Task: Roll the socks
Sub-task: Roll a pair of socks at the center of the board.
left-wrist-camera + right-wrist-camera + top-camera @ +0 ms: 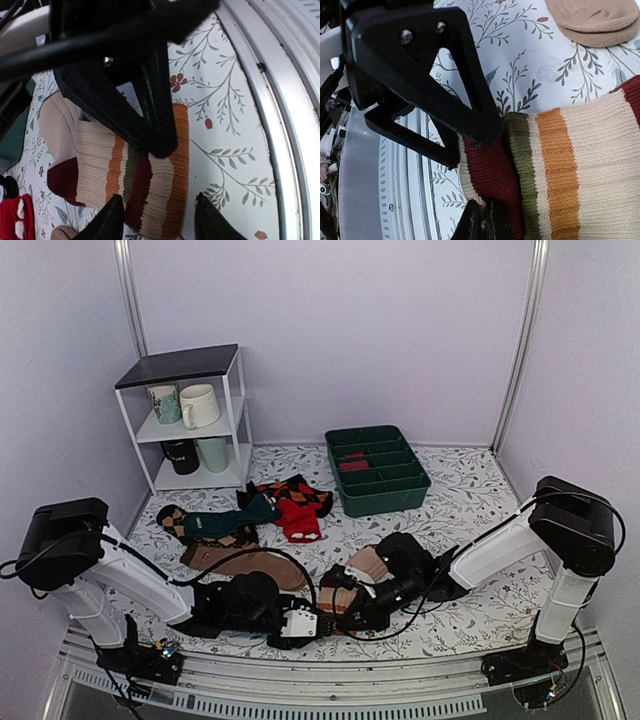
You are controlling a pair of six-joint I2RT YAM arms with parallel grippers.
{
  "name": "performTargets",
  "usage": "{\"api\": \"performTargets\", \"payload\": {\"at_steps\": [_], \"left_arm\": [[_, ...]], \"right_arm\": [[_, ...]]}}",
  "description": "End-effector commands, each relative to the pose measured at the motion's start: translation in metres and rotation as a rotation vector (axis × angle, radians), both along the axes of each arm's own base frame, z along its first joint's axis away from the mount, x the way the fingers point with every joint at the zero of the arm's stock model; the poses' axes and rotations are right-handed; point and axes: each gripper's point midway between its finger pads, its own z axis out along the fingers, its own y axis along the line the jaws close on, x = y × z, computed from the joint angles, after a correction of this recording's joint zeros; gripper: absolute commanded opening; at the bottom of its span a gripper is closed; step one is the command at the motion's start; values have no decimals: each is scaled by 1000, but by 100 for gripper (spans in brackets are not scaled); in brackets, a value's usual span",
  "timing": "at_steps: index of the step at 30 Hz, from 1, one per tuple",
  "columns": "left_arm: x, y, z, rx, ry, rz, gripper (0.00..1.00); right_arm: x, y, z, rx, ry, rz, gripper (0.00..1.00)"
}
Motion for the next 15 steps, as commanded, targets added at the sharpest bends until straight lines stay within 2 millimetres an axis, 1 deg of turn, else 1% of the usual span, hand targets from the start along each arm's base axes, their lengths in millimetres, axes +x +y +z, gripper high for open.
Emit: {"api": "performTargets", "payload": {"at_steps": [1,5,7,9,10,12,13,14,15], "left_arm": [[-7,-11,-2,-1,20,-38,45],[-10,-14,-7,5,47,-43,37],[-10,-14,-7,2,55,-45,28],[-12,-14,-10,13,69,-43,16],[-11,-13,-13,19,77,-36,13],[-11,-11,-17,33,91,-21,10],[-10,-11,-19,36,101,-12,8],[-11,-10,-20,40,112,-4,2],[-11,-9,-22,46,124,3,0]], "right_arm": [[-25,-53,-63,-293,163,-29,6],[-24,-53,-65,-302,173,-32,6],[-24,-53,-66,-303,176,-32,6],[-23,-54,-66,-306,179,-36,6],[-22,-53,-66,-304,179,-36,6],[-23,-54,-66,-304,182,-36,6],[-22,-54,-65,-303,182,-36,6],[-22,-53,-65,-302,182,-34,6],[-22,-53,-65,-300,180,-32,6]]}}
